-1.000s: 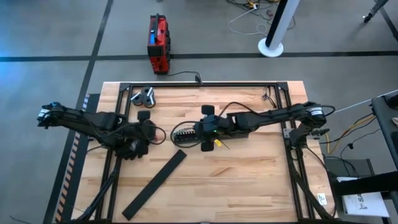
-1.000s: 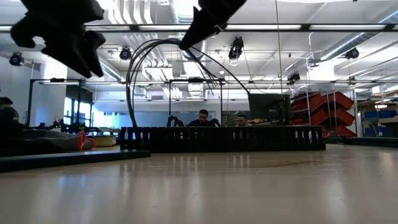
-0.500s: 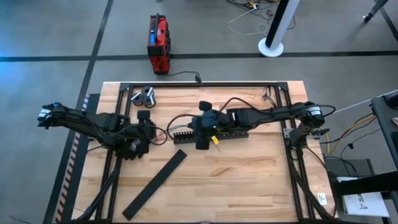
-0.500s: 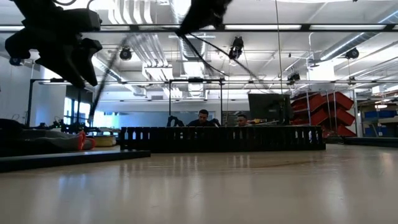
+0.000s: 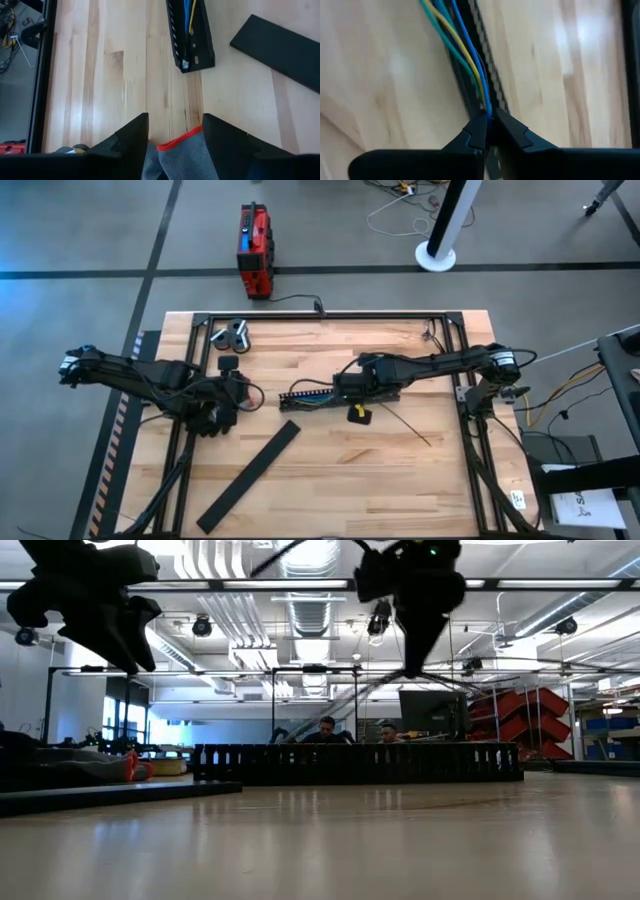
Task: Ziptie cables
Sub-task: Put the ziptied cable wires into the black cable duct
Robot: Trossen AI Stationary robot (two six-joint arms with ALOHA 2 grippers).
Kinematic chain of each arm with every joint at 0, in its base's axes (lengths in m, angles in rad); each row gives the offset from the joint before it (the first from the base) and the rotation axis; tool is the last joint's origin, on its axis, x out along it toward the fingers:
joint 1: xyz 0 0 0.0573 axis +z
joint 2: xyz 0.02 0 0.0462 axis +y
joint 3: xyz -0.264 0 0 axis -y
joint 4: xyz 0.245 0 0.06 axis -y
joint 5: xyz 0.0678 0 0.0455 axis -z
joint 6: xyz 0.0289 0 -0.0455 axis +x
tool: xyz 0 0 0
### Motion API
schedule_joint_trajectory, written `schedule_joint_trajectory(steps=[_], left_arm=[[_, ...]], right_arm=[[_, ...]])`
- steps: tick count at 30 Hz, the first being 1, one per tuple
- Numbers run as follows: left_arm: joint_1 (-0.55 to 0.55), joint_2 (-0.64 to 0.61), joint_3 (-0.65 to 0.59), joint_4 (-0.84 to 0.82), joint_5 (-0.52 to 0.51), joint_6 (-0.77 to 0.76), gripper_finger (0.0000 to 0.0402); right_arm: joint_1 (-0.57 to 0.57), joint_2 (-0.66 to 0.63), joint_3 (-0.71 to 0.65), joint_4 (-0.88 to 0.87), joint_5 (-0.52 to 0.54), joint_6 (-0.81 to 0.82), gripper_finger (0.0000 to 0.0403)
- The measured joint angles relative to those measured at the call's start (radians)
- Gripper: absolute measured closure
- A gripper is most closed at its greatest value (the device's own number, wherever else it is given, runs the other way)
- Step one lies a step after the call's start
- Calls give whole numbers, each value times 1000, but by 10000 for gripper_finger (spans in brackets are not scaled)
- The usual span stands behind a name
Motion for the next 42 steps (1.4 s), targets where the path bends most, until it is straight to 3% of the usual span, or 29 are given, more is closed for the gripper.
schedule_joint_trajectory(steps=[12, 20, 31, 37, 42], left_arm=[[0, 10, 0, 1, 1, -10, 242], [0, 15, 0, 1, 2, -10, 228], [0, 17, 0, 1, 3, -10, 207], [0, 19, 0, 1, 3, -10, 203], [0, 20, 0, 1, 3, -10, 206]], right_arm=[[-36, 35, -190, -10, -8, 7, 394], [-65, 113, -190, 74, -35, -69, 394], [-87, 120, -121, 73, -40, -125, 394], [-135, 120, -99, 68, -232, -63, 394], [-153, 126, -107, 62, -237, -13, 394]])
